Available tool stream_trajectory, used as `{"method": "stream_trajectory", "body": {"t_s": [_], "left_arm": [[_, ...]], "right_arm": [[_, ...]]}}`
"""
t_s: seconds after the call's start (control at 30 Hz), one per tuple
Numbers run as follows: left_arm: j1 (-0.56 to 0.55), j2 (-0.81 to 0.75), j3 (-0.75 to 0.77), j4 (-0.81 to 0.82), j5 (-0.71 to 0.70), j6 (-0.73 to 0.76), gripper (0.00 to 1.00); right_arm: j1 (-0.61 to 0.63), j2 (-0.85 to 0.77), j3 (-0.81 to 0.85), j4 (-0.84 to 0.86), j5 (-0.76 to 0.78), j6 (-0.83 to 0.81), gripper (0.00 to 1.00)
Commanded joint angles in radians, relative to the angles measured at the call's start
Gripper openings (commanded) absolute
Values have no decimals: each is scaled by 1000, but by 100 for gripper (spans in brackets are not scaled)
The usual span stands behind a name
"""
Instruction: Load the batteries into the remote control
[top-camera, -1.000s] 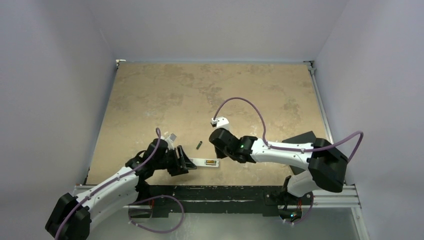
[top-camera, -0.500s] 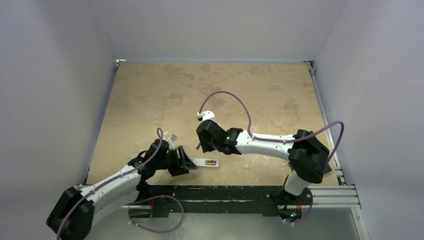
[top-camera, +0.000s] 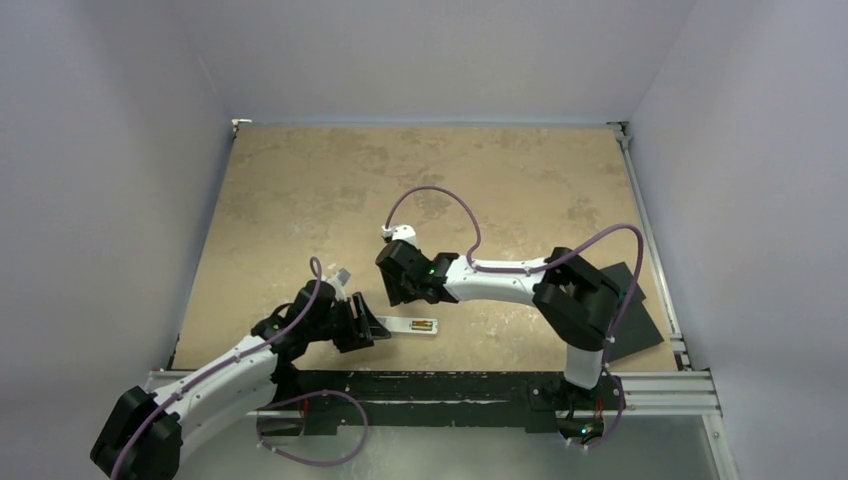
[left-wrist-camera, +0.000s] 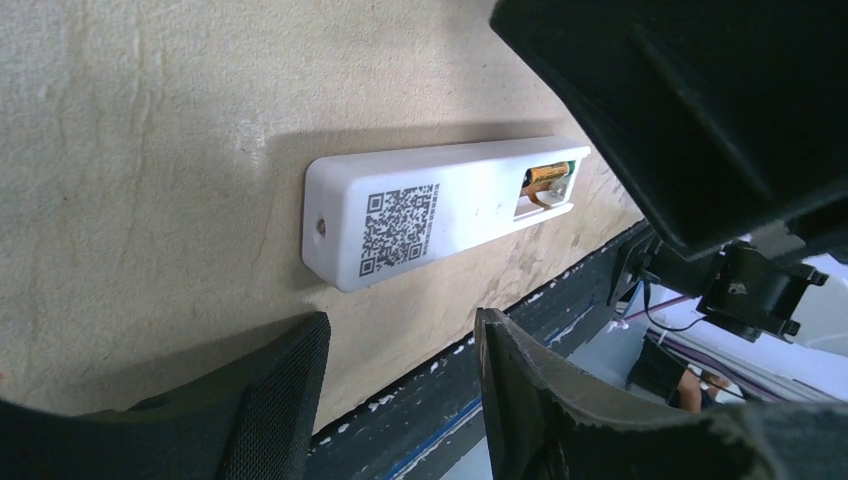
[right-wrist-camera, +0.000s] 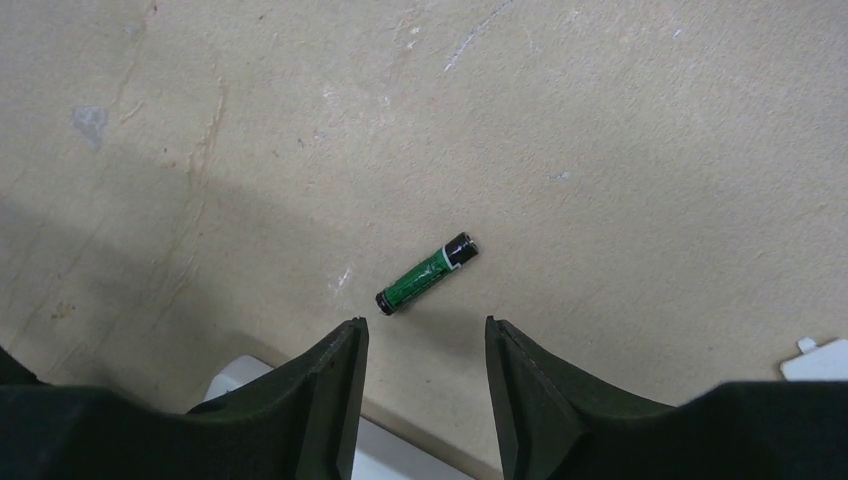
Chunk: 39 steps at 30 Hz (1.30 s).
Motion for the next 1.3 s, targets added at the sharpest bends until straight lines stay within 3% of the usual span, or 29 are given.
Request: {"method": "stream_trajectory", "body": {"t_s": [0.0, 0.57, 1.27], "left_arm": [[-6, -17, 11, -18, -11, 33, 55], [-6, -21, 14, -21, -2, 41, 56], [-6, -34, 28, -47, 1, 46, 56]], "right_arm": [[-10, 20, 55, 12, 17, 64, 54], [-34, 69, 113, -5, 52, 108, 50], [-62, 150, 188, -46, 58, 39, 36]]}}
